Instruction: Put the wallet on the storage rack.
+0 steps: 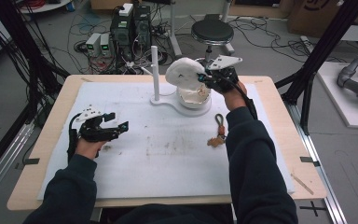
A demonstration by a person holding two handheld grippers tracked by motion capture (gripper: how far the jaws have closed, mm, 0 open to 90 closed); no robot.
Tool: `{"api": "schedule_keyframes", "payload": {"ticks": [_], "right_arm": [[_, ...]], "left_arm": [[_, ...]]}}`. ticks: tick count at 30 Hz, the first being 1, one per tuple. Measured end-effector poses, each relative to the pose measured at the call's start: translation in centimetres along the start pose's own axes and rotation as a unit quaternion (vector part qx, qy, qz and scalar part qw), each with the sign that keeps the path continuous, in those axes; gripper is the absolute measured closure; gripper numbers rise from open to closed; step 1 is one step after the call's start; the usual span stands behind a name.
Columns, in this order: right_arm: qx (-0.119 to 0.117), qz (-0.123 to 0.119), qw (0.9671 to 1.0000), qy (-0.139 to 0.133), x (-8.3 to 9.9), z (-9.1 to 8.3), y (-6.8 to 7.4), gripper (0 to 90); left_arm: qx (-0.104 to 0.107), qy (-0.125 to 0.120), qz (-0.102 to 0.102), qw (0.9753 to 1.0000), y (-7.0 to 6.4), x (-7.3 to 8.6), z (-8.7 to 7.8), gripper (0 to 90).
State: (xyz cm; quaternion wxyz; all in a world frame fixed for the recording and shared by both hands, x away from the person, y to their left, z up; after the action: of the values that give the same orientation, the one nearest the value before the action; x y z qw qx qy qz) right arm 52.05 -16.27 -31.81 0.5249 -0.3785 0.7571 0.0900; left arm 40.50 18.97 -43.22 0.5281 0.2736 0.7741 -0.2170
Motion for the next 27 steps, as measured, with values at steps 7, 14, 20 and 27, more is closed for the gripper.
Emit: {"api": "schedule_keyframes", "payload": {"ticks": [7,14,20,27], "right_arm": [[0.042,-0.036,0.9972,0.050,2.0,1.0,-1.7,76.7],[0.064,-0.077,0.9912,0.086,3.6,0.9,-1.8,76.9],[0.068,-0.114,0.9847,0.113,4.6,2.3,-0.7,77.1],[0.076,-0.120,0.9767,0.161,6.2,4.9,0.3,76.5]], "left_arm": [[0.000,0.001,-0.005,1.0000,0.1,0.1,0.0,23.0],[-0.001,0.003,-0.008,1.0000,0.2,0.3,0.0,23.1],[-0.002,0.004,-0.009,0.9999,0.1,0.3,0.0,23.0],[0.000,0.003,-0.013,0.9999,0.2,0.4,-0.1,23.1]]}}
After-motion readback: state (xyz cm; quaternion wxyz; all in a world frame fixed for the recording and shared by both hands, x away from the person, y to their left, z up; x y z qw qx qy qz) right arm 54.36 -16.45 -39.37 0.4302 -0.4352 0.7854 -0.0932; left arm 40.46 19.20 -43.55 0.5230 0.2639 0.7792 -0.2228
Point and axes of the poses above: each handheld gripper's, and its own axes: z roughly forward along the jaws, x roughly out of its underside, y roughly to its left, the point moved 6 cm from there along z, roughly forward along the jaws, and after that the axes turned 7 degrees about z, right-handed, at the moved point
